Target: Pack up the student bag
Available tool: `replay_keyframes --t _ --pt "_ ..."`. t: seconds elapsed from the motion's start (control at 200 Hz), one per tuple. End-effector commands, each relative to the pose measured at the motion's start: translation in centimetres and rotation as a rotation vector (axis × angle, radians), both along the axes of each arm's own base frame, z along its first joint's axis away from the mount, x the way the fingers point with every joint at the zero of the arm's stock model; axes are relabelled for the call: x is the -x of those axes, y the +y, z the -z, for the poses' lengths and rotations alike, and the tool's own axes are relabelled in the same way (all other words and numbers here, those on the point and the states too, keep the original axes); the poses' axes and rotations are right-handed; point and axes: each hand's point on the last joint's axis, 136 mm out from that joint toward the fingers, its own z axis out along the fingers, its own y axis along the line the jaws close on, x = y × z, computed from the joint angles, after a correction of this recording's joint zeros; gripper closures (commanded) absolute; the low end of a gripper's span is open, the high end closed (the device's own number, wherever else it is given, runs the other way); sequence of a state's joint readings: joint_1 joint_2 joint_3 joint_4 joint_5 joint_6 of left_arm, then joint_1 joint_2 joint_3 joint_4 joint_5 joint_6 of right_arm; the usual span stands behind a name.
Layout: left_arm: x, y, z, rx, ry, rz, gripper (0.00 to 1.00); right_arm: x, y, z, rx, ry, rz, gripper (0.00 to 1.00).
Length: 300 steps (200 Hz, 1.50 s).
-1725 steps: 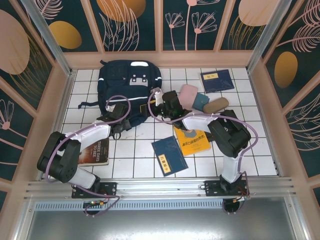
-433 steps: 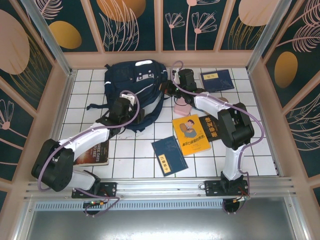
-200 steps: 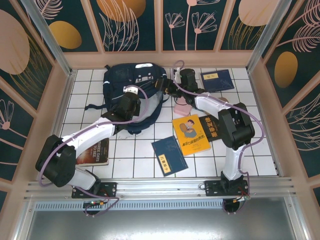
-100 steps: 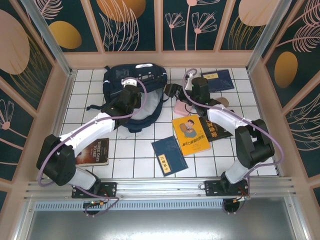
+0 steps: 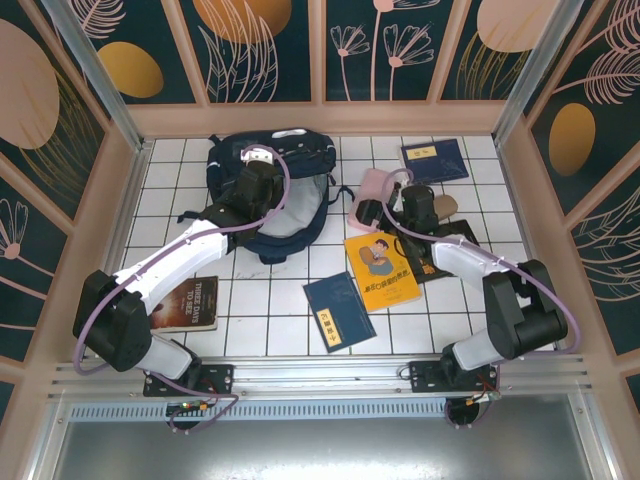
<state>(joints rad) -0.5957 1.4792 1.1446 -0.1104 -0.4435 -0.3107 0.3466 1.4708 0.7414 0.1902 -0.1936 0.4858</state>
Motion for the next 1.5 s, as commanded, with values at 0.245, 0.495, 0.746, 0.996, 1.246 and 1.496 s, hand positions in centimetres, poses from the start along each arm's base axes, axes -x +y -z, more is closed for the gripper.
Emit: replay_keyframes --t 0.245,0.495,0.746,0.996,1.246,1.496 --pt "-1.2 -1.0 -3.9 0.113 -0.102 -0.003 1.0 0.4 -4.8 3.7 0.084 0.111 0.154 0.11" --pt "-1.3 -1.7 -3.6 0.135 -0.093 0.023 1.0 7.3 -6.9 5.9 0.086 0.206 0.203 0.12" --pt "-1.7 -1.7 -2.2 0.112 -0.066 0.009 1.0 10.4 -7.2 6.2 0.054 0.206 0.202 0.13" --pt "-1.5 -1.6 -2.6 0.121 -0.072 0.01 1.0 7.9 -6.2 4.6 0.04 0.145 0.174 0.14" --pt "-1.2 -1.5 -2.9 0.127 -0.08 0.015 1.0 3.6 -8.8 2.6 0.1 0.105 0.296 0.14" --pt "-1.1 -1.8 -2.8 0.135 -0.077 0.029 1.0 -1.6 -13.9 1.5 0.115 0.088 0.47 0.13"
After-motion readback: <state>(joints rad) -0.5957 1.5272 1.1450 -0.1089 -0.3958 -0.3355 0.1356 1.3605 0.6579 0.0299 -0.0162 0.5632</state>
